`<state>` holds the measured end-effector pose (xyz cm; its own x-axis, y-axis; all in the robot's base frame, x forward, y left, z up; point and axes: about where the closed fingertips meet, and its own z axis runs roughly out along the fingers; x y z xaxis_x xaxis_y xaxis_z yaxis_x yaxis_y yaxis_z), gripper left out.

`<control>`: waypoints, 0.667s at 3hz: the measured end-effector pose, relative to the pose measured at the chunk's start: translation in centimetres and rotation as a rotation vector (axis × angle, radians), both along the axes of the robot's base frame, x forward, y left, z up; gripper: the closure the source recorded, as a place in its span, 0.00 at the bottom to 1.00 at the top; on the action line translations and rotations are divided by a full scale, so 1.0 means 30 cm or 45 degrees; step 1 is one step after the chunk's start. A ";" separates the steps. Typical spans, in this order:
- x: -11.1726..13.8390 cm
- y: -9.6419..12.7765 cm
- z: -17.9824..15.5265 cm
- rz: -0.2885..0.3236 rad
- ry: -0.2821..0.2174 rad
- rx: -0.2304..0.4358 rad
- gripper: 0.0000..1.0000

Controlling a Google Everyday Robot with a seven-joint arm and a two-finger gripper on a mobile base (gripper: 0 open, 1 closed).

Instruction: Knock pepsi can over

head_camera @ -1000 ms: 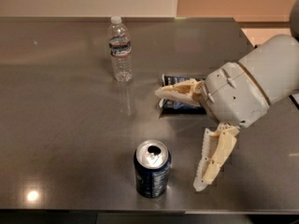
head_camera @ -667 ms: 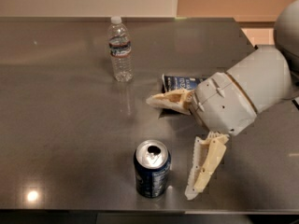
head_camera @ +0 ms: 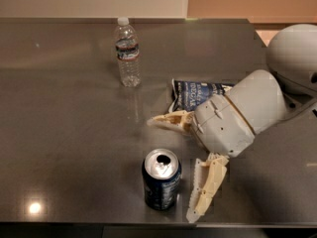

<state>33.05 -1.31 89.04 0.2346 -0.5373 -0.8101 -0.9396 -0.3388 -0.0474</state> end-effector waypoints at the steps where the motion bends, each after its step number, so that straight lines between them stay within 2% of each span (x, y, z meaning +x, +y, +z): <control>1: -0.004 0.001 -0.005 0.002 0.013 0.013 0.02; 2: -0.030 0.013 0.002 0.024 0.038 0.043 0.18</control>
Offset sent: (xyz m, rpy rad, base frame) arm -0.0195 0.0054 0.0022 0.0756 0.0695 0.0439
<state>32.15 -0.93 89.09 0.2202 -0.5054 -0.8343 -0.9342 -0.3554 -0.0313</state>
